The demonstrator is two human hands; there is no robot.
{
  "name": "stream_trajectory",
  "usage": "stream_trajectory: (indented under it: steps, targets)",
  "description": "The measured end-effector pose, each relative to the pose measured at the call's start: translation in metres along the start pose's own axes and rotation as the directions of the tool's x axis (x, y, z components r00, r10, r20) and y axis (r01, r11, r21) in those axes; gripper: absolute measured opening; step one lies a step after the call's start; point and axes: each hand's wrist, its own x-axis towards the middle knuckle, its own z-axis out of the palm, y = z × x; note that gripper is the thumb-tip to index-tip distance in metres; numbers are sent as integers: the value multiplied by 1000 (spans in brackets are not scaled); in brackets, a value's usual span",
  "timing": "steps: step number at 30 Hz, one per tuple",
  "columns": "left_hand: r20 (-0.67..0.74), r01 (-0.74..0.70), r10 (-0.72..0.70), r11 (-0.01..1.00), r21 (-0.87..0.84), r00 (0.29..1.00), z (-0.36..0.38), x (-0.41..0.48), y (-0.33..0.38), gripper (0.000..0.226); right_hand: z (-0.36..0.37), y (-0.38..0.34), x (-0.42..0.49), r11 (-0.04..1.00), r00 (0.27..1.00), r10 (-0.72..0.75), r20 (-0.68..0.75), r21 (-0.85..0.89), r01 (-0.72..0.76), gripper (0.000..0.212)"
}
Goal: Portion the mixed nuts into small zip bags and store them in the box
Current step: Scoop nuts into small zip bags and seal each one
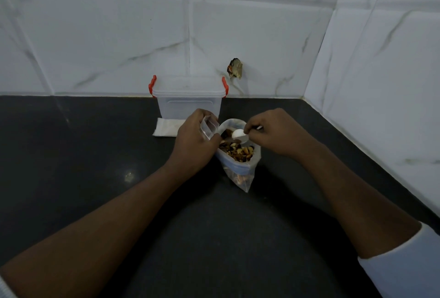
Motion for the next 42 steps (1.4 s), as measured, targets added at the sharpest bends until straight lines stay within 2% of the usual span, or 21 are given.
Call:
stream_trajectory:
  steps: [2, 6, 12, 19, 26, 36, 42]
  targets:
    - [0, -3, 3, 1000, 1, 1000, 0, 0, -1, 31, 1, 0, -1, 1000, 1000, 2, -20, 25, -2, 24]
    - [0, -7, 7, 1000, 0, 1000, 0, 0, 0, 31, 7, -2, 0, 1000, 997, -9, 82, 24, 7, 23]
    - [14, -10, 10, 1000, -2, 1000, -1, 0, -1, 30, -6, -2, -2, 979, 997, 80, 11, 186, -81, 14]
    - [27, -5, 5, 1000, 8, 1000, 0, 0, -1, 30, 3, -3, -4, 795, 964, 241, 110, 548, -261, 16]
    - [31, -11, 11, 1000, 8, 999, -1, -1, 0, 32, 2, -4, -5, 757, 953, 251, 168, 580, -302, 17]
    - [39, -8, 8, 1000, 7, 999, 0, 0, 0, 31, 4, 5, 0, 517, 901, 399, 172, 769, -376, 22]
    - [38, -11, 12, 1000, -9, 999, 1, -1, -2, 31, -1, 0, 2, 321, 939, 309, 150, 913, -251, 19]
